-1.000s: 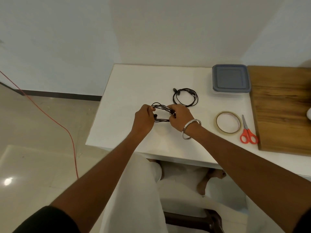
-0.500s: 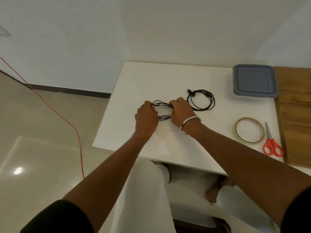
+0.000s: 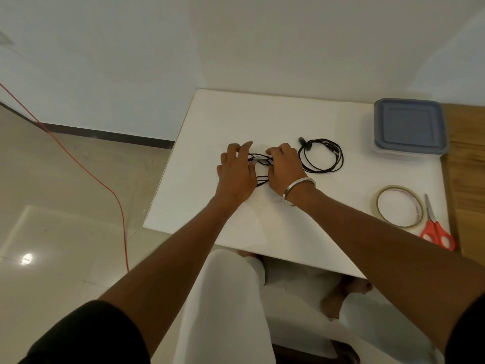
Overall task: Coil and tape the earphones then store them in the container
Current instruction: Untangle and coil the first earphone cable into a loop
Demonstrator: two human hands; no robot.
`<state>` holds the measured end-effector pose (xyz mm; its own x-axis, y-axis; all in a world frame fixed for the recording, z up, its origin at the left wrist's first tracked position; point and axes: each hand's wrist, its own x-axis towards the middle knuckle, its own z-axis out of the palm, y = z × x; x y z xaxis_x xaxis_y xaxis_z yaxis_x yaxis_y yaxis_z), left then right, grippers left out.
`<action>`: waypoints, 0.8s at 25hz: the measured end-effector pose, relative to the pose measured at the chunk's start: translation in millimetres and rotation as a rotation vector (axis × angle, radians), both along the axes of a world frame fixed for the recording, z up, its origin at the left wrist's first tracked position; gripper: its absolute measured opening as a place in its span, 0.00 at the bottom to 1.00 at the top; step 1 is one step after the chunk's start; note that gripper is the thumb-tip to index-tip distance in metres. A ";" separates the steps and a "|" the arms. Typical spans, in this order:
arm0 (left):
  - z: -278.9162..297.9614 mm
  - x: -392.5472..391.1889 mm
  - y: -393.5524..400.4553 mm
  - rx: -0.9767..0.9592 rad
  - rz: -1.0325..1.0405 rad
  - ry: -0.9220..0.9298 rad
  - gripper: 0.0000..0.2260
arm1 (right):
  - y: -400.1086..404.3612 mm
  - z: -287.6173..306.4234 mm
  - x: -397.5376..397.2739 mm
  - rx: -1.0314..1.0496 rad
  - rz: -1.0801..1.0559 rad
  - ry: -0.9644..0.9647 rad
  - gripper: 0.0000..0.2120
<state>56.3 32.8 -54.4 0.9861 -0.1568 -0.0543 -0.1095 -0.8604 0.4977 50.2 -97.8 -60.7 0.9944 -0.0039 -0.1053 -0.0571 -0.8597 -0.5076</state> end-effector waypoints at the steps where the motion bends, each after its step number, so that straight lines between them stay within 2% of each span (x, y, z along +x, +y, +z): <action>1: -1.8 0.7 0.2 0.044 -0.031 -0.016 0.20 | 0.0 -0.1 1.0 0.002 -0.006 0.001 0.22; 5: -10.1 3.5 7.3 0.177 -0.071 -0.088 0.21 | -1.9 -0.5 0.5 0.006 0.015 -0.044 0.22; 8: -20.2 1.7 12.0 0.268 -0.127 0.000 0.24 | -4.1 -2.7 -0.9 -0.012 0.058 -0.058 0.20; 11: -24.8 0.4 9.8 0.284 -0.138 0.070 0.26 | -3.3 -5.7 -1.0 -0.064 0.082 -0.063 0.18; 15: -21.2 0.6 10.3 0.224 -0.138 0.035 0.27 | -3.1 -6.7 -2.3 -0.139 0.099 -0.073 0.21; 20: -16.9 0.7 11.0 0.174 -0.169 0.001 0.28 | -3.0 -6.5 -3.4 -0.122 0.132 -0.082 0.23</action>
<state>57.0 43.8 -71.3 0.9466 -0.3079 -0.0956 -0.2590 -0.9028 0.3434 46.7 -100.8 -67.1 0.9924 0.1197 -0.0303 0.0979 -0.9125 -0.3971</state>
